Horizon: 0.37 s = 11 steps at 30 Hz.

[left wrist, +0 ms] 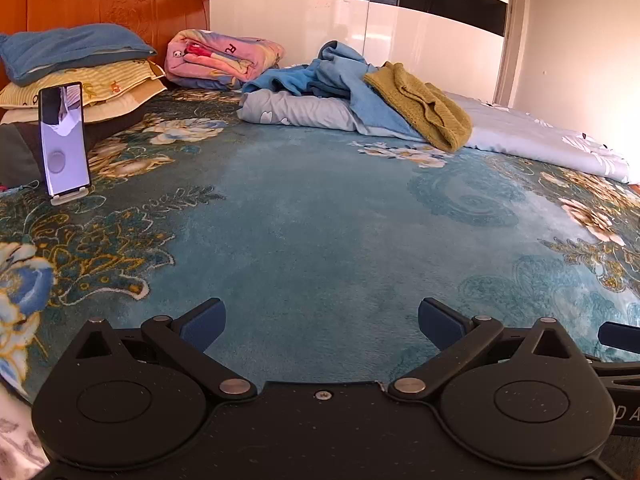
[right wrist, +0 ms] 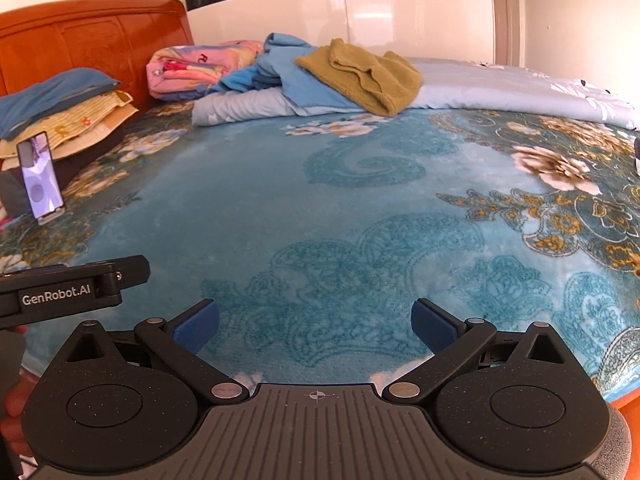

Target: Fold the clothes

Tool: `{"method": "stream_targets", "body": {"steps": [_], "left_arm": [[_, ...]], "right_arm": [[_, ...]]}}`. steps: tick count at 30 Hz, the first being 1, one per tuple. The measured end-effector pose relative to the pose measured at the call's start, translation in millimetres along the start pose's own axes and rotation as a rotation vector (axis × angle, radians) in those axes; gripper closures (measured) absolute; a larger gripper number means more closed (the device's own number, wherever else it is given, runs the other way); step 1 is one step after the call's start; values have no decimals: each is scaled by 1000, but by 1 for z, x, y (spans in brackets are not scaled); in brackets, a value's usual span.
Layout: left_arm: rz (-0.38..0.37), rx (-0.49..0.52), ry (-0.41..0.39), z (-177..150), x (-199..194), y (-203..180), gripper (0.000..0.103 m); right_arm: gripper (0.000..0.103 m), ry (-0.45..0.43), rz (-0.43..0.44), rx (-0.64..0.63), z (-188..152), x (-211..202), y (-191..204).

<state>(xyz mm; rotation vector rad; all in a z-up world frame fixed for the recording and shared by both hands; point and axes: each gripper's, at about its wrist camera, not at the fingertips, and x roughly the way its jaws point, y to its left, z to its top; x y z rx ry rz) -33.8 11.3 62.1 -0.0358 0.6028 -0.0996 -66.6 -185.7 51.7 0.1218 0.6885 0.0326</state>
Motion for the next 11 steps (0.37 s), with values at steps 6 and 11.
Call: {"method": "stream_targets", "body": {"steps": [6,11], "left_arm": [[7,55,-38,-2,-4,-7,1],[8,60,-24,-2,-2,-10,1]], "right_arm": [[0,15,2,3,-1,2,-3],[0,25,4,10,-2,4,-6]]}}
